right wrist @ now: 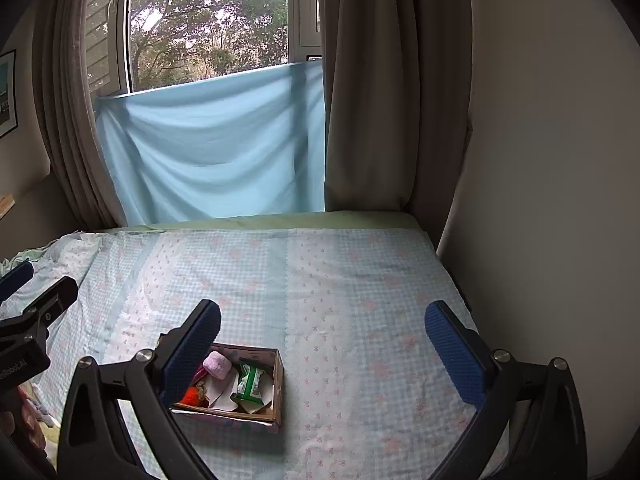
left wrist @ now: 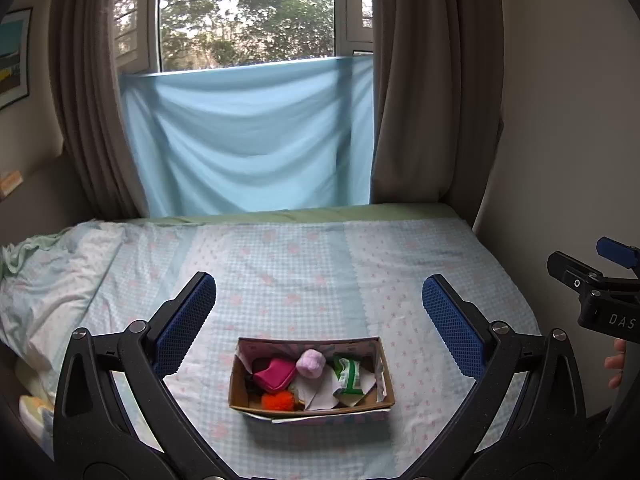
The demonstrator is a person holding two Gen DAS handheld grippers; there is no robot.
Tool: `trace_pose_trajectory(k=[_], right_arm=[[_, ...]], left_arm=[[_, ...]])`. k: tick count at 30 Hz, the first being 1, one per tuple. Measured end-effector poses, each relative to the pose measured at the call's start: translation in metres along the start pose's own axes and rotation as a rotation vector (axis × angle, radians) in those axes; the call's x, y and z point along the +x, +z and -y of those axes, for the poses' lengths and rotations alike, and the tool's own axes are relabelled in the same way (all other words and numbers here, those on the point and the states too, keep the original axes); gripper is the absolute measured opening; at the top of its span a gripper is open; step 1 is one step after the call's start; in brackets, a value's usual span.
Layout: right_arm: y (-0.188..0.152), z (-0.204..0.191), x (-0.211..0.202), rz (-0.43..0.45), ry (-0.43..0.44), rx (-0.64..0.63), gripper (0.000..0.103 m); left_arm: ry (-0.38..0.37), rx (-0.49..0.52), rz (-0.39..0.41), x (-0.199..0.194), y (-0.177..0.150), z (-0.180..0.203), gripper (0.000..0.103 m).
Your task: Organize soft objects
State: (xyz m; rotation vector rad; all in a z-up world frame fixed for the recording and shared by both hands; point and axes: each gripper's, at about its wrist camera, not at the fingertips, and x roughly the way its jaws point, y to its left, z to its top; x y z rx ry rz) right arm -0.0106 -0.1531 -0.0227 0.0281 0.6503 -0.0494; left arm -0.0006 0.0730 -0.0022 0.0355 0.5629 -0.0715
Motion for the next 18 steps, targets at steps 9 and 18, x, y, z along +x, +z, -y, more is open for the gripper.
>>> trace_pose_trajectory(k=[9, 18], right_arm=[[0.0018, -0.0024, 0.0033, 0.0, 0.013, -0.011, 0.102], [0.0033, -0.0034, 0.004, 0.002, 0.01, -0.008, 0.102]], left_arm=[[0.014, -0.01, 0.005, 0.0007, 0.0002, -0.007, 0.103], [0.018, -0.013, 0.014, 0.0029, -0.0002, -0.0077, 0.103]])
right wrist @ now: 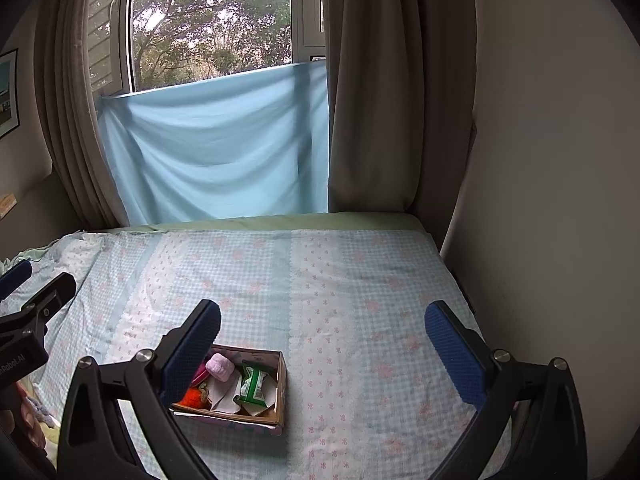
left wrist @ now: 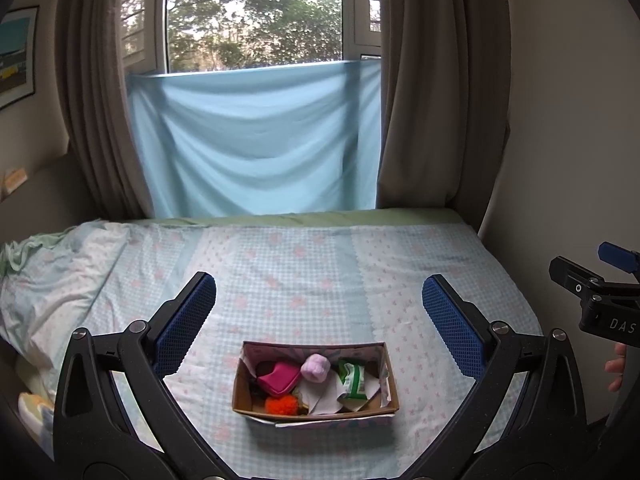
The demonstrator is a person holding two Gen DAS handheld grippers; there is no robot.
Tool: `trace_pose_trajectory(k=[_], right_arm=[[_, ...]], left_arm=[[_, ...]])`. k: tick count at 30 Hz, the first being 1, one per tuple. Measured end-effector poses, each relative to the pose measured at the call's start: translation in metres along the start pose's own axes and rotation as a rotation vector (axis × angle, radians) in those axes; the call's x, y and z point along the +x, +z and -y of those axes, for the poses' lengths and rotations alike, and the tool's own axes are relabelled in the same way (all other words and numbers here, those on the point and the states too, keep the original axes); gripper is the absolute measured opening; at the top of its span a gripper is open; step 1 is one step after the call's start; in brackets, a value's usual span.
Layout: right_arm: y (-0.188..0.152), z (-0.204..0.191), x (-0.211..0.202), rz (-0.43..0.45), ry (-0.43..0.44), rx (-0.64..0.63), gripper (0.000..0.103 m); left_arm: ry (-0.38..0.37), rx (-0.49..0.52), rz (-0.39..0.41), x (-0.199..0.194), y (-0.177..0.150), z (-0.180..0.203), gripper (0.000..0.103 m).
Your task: Organize soft objects
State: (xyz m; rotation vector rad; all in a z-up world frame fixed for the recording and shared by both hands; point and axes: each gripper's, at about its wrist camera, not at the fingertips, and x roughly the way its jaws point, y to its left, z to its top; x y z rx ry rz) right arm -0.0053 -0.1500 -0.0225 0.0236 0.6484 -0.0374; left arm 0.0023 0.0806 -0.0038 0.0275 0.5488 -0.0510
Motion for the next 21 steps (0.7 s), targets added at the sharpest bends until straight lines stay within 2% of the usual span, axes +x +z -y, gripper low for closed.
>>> trace_pose_trajectory(k=[21], right_arm=[[0.0005, -0.0019, -0.0039, 0.008, -0.009, 0.009, 0.102]], left_arm=[[0.005, 0.008, 0.018, -0.0039, -0.0028, 0.0006, 0.103]])
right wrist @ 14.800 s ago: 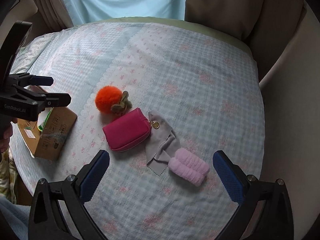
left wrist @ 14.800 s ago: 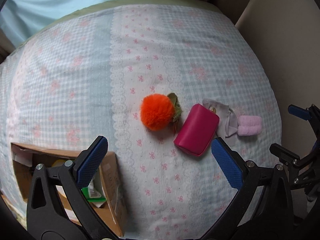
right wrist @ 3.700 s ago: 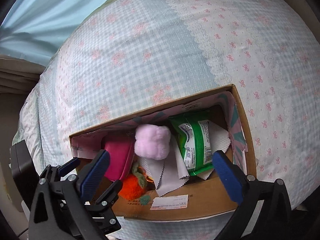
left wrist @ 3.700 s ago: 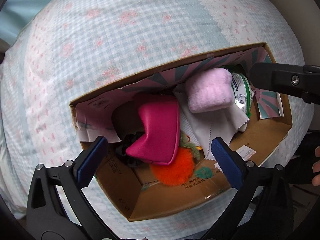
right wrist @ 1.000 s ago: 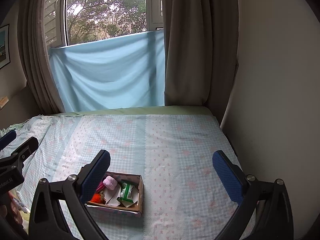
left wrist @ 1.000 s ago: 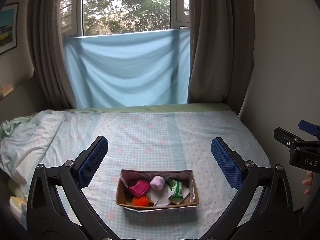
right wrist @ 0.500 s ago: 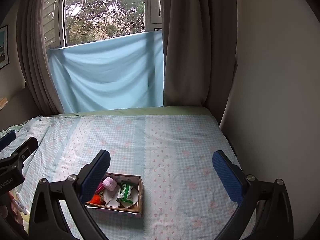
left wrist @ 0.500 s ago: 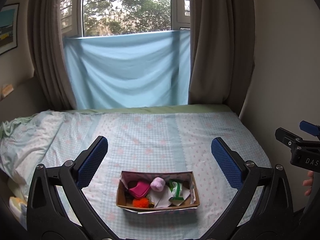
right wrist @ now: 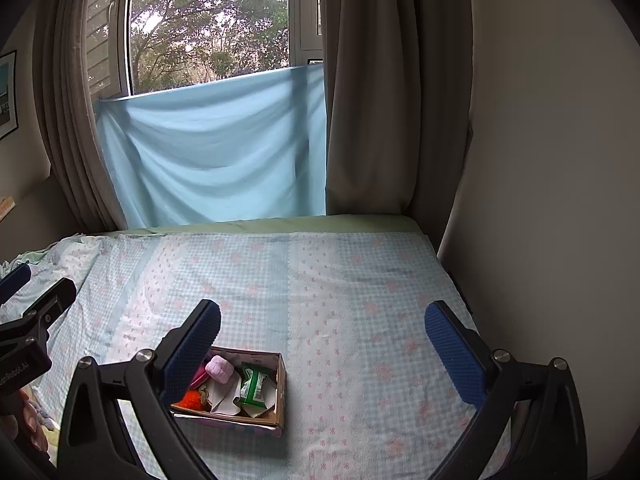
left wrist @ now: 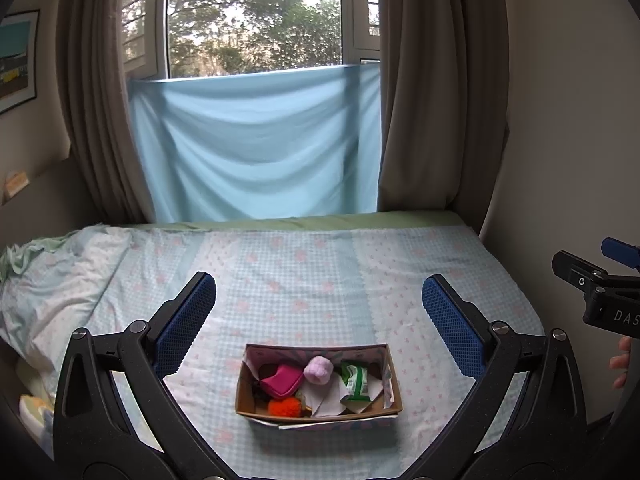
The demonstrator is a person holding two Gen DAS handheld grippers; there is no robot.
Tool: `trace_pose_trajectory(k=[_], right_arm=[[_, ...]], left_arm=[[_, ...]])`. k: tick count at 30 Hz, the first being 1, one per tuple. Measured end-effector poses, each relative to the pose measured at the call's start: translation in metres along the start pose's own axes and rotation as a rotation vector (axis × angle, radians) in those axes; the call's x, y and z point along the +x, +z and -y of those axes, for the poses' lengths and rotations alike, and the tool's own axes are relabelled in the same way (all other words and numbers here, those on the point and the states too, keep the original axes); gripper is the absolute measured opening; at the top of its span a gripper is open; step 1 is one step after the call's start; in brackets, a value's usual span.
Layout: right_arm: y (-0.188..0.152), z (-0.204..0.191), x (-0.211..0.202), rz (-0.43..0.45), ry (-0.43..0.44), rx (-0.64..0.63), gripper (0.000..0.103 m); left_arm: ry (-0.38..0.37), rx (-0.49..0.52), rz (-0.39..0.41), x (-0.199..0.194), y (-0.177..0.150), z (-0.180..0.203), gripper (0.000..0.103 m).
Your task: Organize soft objects
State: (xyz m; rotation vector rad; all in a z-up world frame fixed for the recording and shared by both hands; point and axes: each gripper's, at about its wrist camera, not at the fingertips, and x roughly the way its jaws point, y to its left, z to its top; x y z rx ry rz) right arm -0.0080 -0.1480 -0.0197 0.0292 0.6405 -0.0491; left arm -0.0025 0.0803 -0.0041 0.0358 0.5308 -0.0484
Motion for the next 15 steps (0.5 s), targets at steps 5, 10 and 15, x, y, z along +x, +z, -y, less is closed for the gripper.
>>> trace_pose_trajectory(k=[5, 10, 15], right_arm=[[0.0006, 0.0005, -0.0017, 0.005, 0.0, -0.001, 0.102], [0.0013, 0.0017, -0.0032, 0.01, -0.001, 0.0, 0.102], [0.001, 0.0015, -0.0043, 0.012, 0.0, 0.002, 0.102]], left_arm=[[0.008, 0.002, 0.002, -0.0017, -0.0008, 0.0014, 0.103], [0.018, 0.006, 0.002, -0.0022, -0.0005, 0.0017, 0.103], [0.033, 0.011, 0.011, -0.0022, -0.0009, 0.0009, 0.103]])
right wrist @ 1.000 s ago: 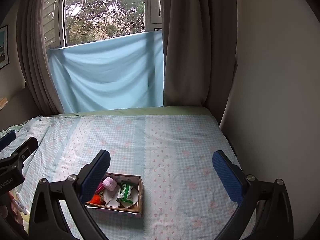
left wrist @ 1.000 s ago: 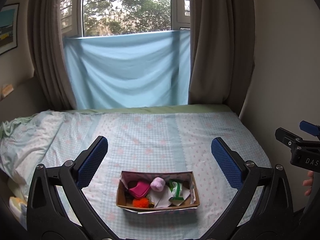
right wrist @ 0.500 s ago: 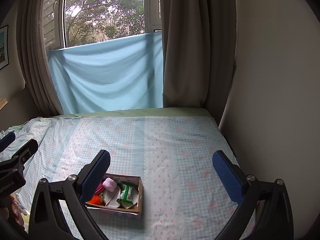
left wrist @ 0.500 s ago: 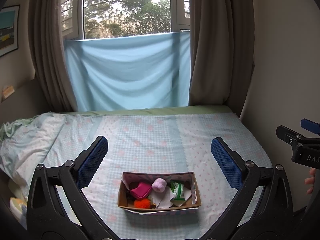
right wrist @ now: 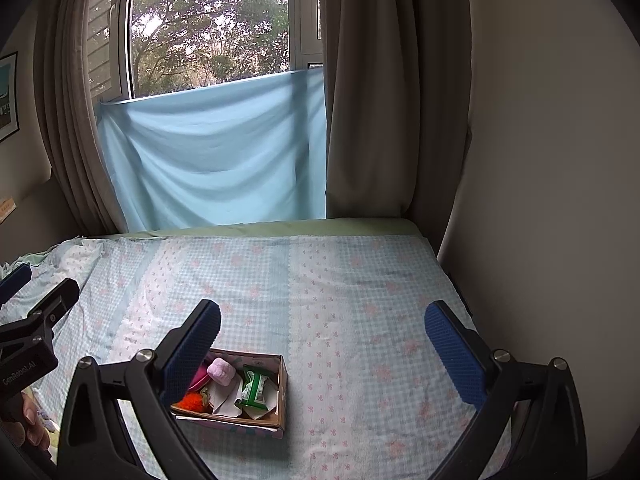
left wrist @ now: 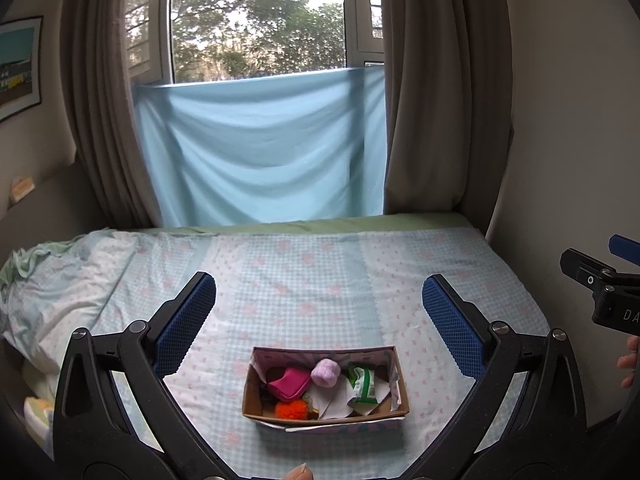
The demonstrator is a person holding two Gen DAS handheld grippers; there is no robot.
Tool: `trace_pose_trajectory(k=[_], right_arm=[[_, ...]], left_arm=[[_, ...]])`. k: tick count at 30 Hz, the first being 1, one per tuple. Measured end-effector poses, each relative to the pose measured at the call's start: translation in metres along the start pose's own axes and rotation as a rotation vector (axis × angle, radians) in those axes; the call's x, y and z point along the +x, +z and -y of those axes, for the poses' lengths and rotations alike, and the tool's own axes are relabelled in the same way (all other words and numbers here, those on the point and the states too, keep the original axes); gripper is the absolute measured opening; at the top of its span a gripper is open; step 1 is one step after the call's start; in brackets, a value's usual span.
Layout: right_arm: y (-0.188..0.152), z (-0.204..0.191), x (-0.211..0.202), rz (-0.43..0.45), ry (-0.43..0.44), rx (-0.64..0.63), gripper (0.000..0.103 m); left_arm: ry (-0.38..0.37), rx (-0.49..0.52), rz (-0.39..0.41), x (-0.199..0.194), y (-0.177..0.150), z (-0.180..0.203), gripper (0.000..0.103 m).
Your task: Organize soft objects
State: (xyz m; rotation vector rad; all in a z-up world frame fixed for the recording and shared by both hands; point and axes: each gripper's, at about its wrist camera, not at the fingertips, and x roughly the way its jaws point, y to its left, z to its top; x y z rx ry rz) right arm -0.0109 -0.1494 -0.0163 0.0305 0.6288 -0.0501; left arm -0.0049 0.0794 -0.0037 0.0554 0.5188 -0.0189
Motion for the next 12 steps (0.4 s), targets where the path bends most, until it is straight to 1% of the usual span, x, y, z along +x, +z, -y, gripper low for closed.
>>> trace_pose_trajectory(k=[2, 6, 8, 12], right_arm=[[-0.0001, 0.0004, -0.0008, 0.001, 0.0, 0.002, 0.102], [-0.0005, 0.0015, -0.0015, 0.002, -0.001, 0.015, 0.102], [-0.0003, 0.0025, 0.0004, -0.003, -0.001, 0.024, 0.102], [-0.001, 0.0019, 0.0079, -0.025, -0.002, 0.035, 0.102]], left_arm=[[-0.006, -0.005, 0.011, -0.0015, 0.0001, -0.0021, 0.103], [0.029, 0.002, 0.052, -0.0073, 0.0004, -0.0029, 0.103], [0.044, 0.003, 0.06, -0.0072, 0.0014, -0.003, 0.103], [0.02, -0.002, 0.058, -0.0042, 0.0005, -0.0034, 0.103]])
